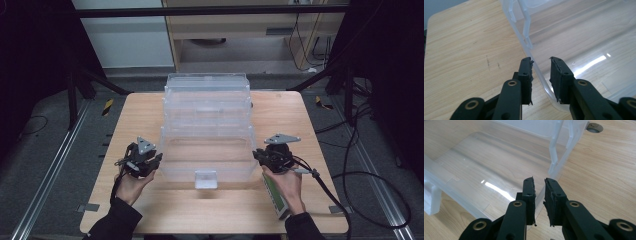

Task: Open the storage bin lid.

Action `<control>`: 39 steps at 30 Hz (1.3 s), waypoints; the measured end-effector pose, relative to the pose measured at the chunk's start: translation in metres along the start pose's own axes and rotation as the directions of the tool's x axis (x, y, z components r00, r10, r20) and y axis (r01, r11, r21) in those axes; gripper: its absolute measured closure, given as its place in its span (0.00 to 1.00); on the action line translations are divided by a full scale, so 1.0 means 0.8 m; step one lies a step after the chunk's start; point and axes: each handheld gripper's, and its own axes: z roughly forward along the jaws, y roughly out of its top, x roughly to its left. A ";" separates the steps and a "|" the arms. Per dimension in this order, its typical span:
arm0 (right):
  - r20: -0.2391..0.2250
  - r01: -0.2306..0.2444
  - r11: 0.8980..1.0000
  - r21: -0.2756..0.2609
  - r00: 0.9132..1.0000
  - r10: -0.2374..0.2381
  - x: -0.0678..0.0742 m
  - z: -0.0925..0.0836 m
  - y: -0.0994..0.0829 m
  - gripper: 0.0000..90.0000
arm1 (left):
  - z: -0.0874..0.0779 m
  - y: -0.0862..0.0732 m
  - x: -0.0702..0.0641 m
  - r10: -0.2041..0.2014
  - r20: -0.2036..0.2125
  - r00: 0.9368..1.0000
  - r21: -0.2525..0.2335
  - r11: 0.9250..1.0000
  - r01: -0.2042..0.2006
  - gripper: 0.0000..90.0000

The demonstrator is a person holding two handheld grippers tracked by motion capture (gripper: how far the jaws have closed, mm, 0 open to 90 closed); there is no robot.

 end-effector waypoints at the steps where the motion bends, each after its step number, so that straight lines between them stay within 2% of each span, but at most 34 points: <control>1: 0.000 -0.004 1.000 0.001 1.000 0.004 0.000 0.000 0.000 0.87 | 0.000 0.000 0.001 -0.005 0.002 1.000 -0.004 1.000 0.005 0.76; 6: -0.010 -0.010 1.000 -0.010 1.000 0.010 -0.003 -0.004 0.002 0.84 | -0.011 0.004 0.007 -0.018 -0.011 1.000 -0.052 0.999 0.017 0.68; 13: -0.008 -0.042 0.998 -0.053 0.999 0.042 -0.013 -0.027 0.007 0.78 | -0.026 0.003 0.027 -0.062 -0.014 0.998 -0.087 0.994 0.060 0.61; 17: -0.007 -0.077 0.995 -0.060 0.997 0.076 -0.023 -0.041 0.008 0.73 | -0.026 -0.001 0.039 -0.080 -0.025 0.997 -0.093 0.993 0.077 0.56; 22: 0.025 -0.092 0.993 -0.069 0.995 0.094 -0.034 -0.054 0.009 0.67 | -0.021 -0.010 0.052 -0.095 -0.054 0.994 -0.087 0.992 0.090 0.48; 25: 0.038 -0.094 0.993 -0.069 0.995 0.097 -0.036 -0.061 0.009 0.64 | -0.019 -0.015 0.060 -0.117 -0.063 0.991 -0.082 0.990 0.112 0.45; 30: 0.069 -0.083 0.996 -0.037 0.994 0.085 -0.033 -0.069 0.012 0.56 | -0.017 -0.020 0.072 -0.148 -0.074 0.986 -0.086 0.986 0.142 0.39; 35: 0.070 -0.090 0.996 -0.027 0.993 0.092 -0.034 -0.082 0.014 0.50 | -0.016 -0.025 0.080 -0.173 -0.090 0.981 -0.081 0.983 0.165 0.34; 39: 0.079 -0.087 0.996 0.006 0.993 0.087 -0.036 -0.090 0.011 0.47 | -0.013 -0.029 0.084 -0.188 -0.102 0.977 -0.072 0.981 0.181 0.30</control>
